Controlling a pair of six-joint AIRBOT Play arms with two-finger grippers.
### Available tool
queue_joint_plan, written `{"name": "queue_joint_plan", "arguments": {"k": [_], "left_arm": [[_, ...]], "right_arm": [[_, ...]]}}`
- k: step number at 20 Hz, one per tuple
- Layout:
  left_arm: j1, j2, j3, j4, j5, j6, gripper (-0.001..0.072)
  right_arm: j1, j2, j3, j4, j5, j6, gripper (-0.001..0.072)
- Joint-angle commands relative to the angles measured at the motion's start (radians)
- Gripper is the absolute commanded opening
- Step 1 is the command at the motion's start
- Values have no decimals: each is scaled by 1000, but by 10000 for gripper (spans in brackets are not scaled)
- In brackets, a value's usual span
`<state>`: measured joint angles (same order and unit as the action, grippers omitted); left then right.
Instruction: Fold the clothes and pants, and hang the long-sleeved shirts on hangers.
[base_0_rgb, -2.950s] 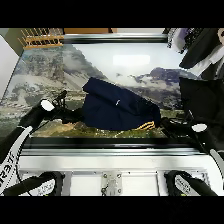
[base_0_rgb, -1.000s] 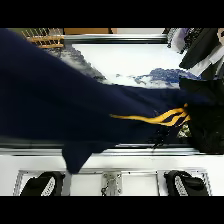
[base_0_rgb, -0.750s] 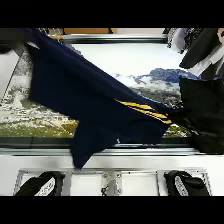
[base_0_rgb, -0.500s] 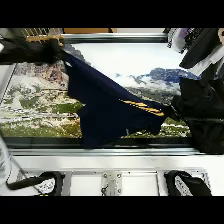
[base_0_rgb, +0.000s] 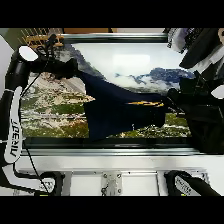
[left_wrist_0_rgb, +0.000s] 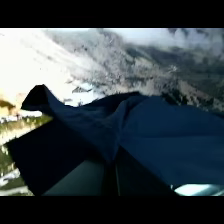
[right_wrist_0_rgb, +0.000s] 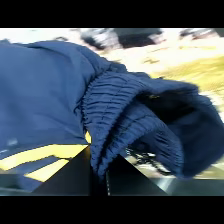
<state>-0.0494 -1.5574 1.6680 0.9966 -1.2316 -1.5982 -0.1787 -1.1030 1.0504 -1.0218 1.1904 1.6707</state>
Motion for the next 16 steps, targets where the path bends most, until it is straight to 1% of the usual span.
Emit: {"name": "queue_joint_plan", "arguments": {"k": [1,3,4,8,12,16], "left_arm": [[1,127,-232,32,33,5,7],[-13,223,-451,23,89,10,6],[-32,264,-557,22,121,30,7],[-138,362,-877,22,259,38,7],[-244,367,-1020,20,356,38,7],[-315,368,-1042,21,425,37,7]], "right_arm": [[2,27,-4,-189,83,-14,27],[8,31,-33,-241,118,-19,27],[16,30,-53,-255,119,-25,27],[52,30,-153,-267,89,-25,27],[55,29,-229,-296,31,-25,28],[54,26,-236,-322,-3,-22,29]]}}
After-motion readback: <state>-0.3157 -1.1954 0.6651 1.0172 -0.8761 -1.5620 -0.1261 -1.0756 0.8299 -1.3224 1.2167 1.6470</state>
